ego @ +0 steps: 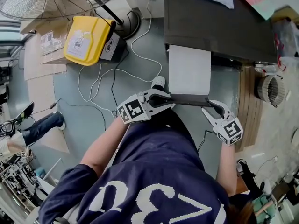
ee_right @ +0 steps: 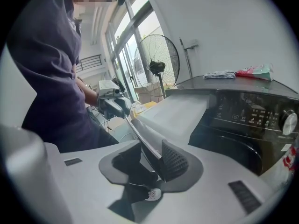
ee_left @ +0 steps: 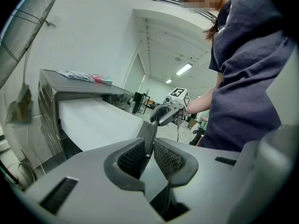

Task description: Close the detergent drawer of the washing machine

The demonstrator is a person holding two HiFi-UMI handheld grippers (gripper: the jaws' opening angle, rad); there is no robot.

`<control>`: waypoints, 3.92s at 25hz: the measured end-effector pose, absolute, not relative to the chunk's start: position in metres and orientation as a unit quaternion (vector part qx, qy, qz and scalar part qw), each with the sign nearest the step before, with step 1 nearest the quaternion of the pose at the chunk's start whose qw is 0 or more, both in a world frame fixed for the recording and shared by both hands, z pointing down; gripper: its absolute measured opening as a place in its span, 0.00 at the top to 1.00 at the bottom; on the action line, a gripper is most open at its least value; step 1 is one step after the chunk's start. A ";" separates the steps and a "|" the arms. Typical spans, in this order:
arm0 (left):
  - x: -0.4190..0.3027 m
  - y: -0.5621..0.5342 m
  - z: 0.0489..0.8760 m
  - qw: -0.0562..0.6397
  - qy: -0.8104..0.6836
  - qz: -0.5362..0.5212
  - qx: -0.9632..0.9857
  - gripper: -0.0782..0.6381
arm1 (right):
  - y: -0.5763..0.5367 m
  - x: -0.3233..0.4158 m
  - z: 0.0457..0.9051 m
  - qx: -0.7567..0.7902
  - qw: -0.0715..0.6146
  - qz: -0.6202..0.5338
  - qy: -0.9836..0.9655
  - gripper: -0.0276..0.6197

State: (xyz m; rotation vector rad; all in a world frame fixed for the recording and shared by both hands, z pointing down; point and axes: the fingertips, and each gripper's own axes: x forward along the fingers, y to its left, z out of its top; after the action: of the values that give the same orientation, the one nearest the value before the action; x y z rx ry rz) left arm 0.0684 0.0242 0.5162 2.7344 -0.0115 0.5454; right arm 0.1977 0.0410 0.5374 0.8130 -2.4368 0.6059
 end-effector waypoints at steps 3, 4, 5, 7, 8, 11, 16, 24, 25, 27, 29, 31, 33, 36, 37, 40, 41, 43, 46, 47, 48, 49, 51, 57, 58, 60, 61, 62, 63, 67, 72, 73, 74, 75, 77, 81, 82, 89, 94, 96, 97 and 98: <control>0.070 0.022 0.514 0.170 -0.006 0.194 0.966 0.79 | 0.038 0.199 0.536 0.302 0.243 0.222 -0.894 0.72; 0.070 0.020 0.514 0.170 -0.009 0.193 0.966 0.79 | 0.036 0.200 0.535 0.307 0.242 0.221 -0.894 0.72; 0.069 0.017 0.514 0.170 -0.013 0.192 0.966 0.79 | 0.033 0.200 0.535 0.310 0.240 0.220 -0.893 0.72; 0.069 0.010 0.514 0.170 -0.020 0.191 0.967 0.79 | 0.026 0.199 0.535 0.313 0.241 0.218 -0.892 0.72; 0.068 0.007 0.514 0.168 -0.022 0.192 0.967 0.79 | 0.024 0.198 0.535 0.314 0.241 0.217 -0.892 0.72; 0.067 -0.004 0.513 0.154 -0.026 0.198 0.968 0.79 | 0.014 0.197 0.534 0.319 0.242 0.212 -0.891 0.72; 0.066 -0.020 0.514 0.144 -0.034 0.201 0.968 0.79 | -0.002 0.196 0.536 0.326 0.245 0.209 -0.889 0.72; 0.067 -0.041 0.515 0.136 -0.037 0.203 0.969 0.79 | -0.023 0.197 0.536 0.352 0.242 0.204 -0.881 0.70; 0.067 -0.044 0.515 0.135 -0.038 0.203 0.969 0.79 | -0.026 0.197 0.536 0.355 0.242 0.204 -0.880 0.70; 0.066 -0.050 0.514 0.133 -0.040 0.203 0.969 0.79 | -0.032 0.196 0.536 0.361 0.243 0.201 -0.877 0.70; 0.066 -0.057 0.514 0.130 -0.044 0.203 0.969 0.78 | -0.040 0.196 0.535 0.367 0.243 0.197 -0.876 0.69; 0.067 -0.065 0.513 0.128 -0.050 0.203 0.970 0.78 | -0.048 0.197 0.534 0.372 0.242 0.195 -0.875 0.69; 0.068 -0.073 0.512 0.127 -0.056 0.201 0.970 0.78 | -0.055 0.198 0.533 0.374 0.241 0.193 -0.874 0.68; 0.069 -0.085 0.511 0.125 -0.061 0.199 0.970 0.78 | -0.068 0.200 0.532 0.380 0.240 0.191 -0.873 0.68; 0.069 -0.090 0.511 0.124 -0.063 0.198 0.970 0.78 | -0.073 0.200 0.531 0.382 0.240 0.189 -0.872 0.68; 0.070 -0.101 0.509 0.122 -0.067 0.197 0.971 0.78 | -0.086 0.201 0.529 0.388 0.238 0.186 -0.871 0.67; 0.071 -0.105 0.508 0.120 -0.068 0.197 0.971 0.78 | -0.090 0.202 0.528 0.390 0.238 0.185 -0.870 0.67; 0.072 -0.112 0.507 0.118 -0.073 0.197 0.971 0.78 | -0.098 0.203 0.527 0.393 0.238 0.182 -0.869 0.67; 0.072 -0.123 0.507 0.113 -0.085 0.198 0.970 0.78 | -0.109 0.203 0.526 0.398 0.236 0.179 -0.868 0.66; 0.072 -0.126 0.507 0.110 -0.092 0.198 0.970 0.77 | -0.111 0.203 0.526 0.400 0.234 0.178 -0.868 0.66; 0.072 -0.128 0.507 0.107 -0.099 0.199 0.969 0.77 | -0.114 0.203 0.527 0.403 0.231 0.177 -0.868 0.66; 0.072 -0.130 0.507 0.104 -0.106 0.199 0.969 0.77 | -0.115 0.203 0.527 0.407 0.229 0.175 -0.867 0.66; 0.073 -0.134 0.508 0.100 -0.120 0.200 0.967 0.76 | -0.119 0.204 0.527 0.415 0.226 0.172 -0.864 0.65; 0.072 -0.152 0.509 0.098 -0.158 0.201 0.962 0.74 | -0.135 0.205 0.527 0.448 0.215 0.171 -0.851 0.65; 0.072 -0.155 0.508 0.096 -0.164 0.202 0.961 0.74 | -0.138 0.206 0.527 0.455 0.209 0.175 -0.848 0.65; 0.072 -0.160 0.507 0.088 -0.176 0.206 0.959 0.73 | -0.141 0.207 0.527 0.470 0.197 0.184 -0.841 0.64; 0.072 -0.162 0.507 0.086 -0.181 0.208 0.957 0.73 | -0.142 0.208 0.527 0.477 0.192 0.186 -0.837 0.64; 0.072 -0.164 0.507 0.085 -0.186 0.209 0.956 0.72 | -0.143 0.208 0.527 0.484 0.188 0.188 -0.834 0.64; 0.071 -0.165 0.507 0.087 -0.190 0.210 0.955 0.69 | -0.143 0.209 0.526 0.490 0.186 0.188 -0.830 0.63; 0.070 -0.168 0.509 0.099 -0.201 0.204 0.953 0.65 | -0.141 0.210 0.527 0.515 0.177 0.189 -0.817 0.63; 0.066 -0.161 0.507 0.105 -0.228 0.192 0.949 0.71 | -0.137 0.215 0.527 0.537 0.183 0.179 -0.804 0.61; 0.064 -0.160 0.506 0.108 -0.238 0.190 0.946 0.74 | -0.135 0.217 0.527 0.543 0.187 0.176 -0.799 0.62; 0.061 -0.158 0.506 0.111 -0.248 0.189 0.944 0.75 | -0.132 0.218 0.527 0.550 0.189 0.174 -0.795 0.64; 0.058 -0.158 0.505 0.115 -0.258 0.188 0.941 0.76 | -0.129 0.219 0.527 0.555 0.190 0.172 -0.791 0.66; 0.052 -0.157 0.504 0.123 -0.275 0.185 0.935 0.78 | -0.123 0.222 0.528 0.566 0.191 0.172 -0.783 0.70; 0.044 -0.151 0.506 0.124 -0.285 0.196 0.930 0.85 | -0.118 0.228 0.527 0.577 0.187 0.175 -0.775 0.84; 0.043 -0.148 0.508 0.128 -0.283 0.198 0.930 0.86 | -0.117 0.227 0.527 0.575 0.185 0.177 -0.777 0.90; 0.053 -0.141 0.517 0.154 -0.274 0.189 0.930 0.86 | -0.123 0.223 0.534 0.580 0.187 0.186 -0.770 0.93; 0.069 -0.147 0.509 0.153 -0.259 0.164 0.939 0.87 | -0.126 0.223 0.534 0.598 0.188 0.176 -0.759 0.93; 0.073 -0.148 0.506 0.138 -0.258 0.165 0.942 0.87 | -0.126 0.223 0.534 0.598 0.186 0.178 -0.759 0.93; 0.075 -0.148 0.505 0.133 -0.259 0.167 0.942 0.87 | -0.127 0.223 0.534 0.598 0.185 0.180 -0.759 0.93; 0.077 -0.148 0.505 0.127 -0.259 0.169 0.942 0.87 | -0.127 0.223 0.534 0.598 0.184 0.181 -0.759 0.93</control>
State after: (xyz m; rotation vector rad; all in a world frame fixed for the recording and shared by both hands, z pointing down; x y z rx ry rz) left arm 0.0768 -0.1484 0.5045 2.7427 -0.7547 0.4909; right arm 0.2228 -0.1273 0.5342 1.6872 -2.1394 0.5117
